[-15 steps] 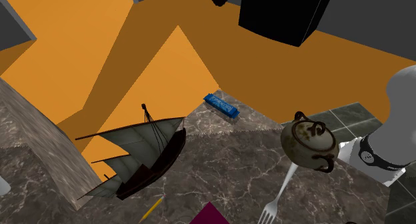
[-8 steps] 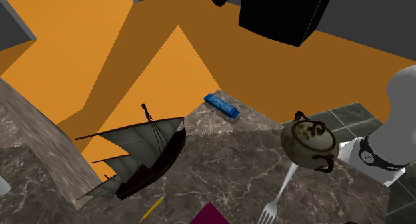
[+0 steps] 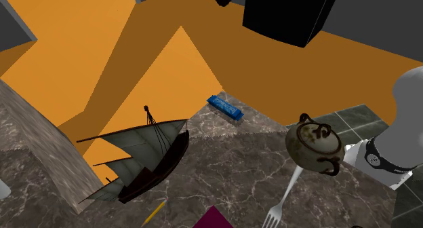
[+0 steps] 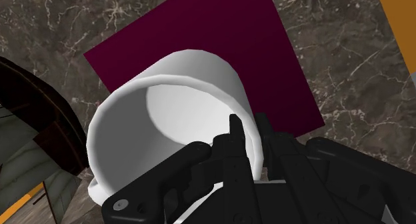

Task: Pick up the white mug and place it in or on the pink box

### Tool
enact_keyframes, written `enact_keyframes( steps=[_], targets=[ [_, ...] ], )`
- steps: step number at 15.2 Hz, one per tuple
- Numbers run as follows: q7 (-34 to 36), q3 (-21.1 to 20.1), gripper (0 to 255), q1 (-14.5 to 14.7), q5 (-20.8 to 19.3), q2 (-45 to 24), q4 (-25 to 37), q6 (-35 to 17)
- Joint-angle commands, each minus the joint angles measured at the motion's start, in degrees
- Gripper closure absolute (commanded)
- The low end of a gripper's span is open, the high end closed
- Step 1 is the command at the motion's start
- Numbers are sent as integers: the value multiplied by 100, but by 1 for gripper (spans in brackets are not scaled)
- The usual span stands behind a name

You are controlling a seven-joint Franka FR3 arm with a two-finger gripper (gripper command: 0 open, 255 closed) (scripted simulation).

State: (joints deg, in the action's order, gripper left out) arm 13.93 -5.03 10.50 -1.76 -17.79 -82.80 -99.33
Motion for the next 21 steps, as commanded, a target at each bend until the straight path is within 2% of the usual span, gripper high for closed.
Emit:
enact_keyframes(
  steps=[1,9,10,15,19,21],
  targets=[
    [8,-1,255,2,-2,1,-149,-155],
    [8,-1,255,1,-2,1,-184,-190],
    [8,-1,0,1,-2,1,-185,-190],
    [8,-1,0,1,-2,1,-184,-189],
    [6,-5,0,20,-7,-90,678,583],
    [6,-5,0,20,-7,-88,676,582]
  ],
)
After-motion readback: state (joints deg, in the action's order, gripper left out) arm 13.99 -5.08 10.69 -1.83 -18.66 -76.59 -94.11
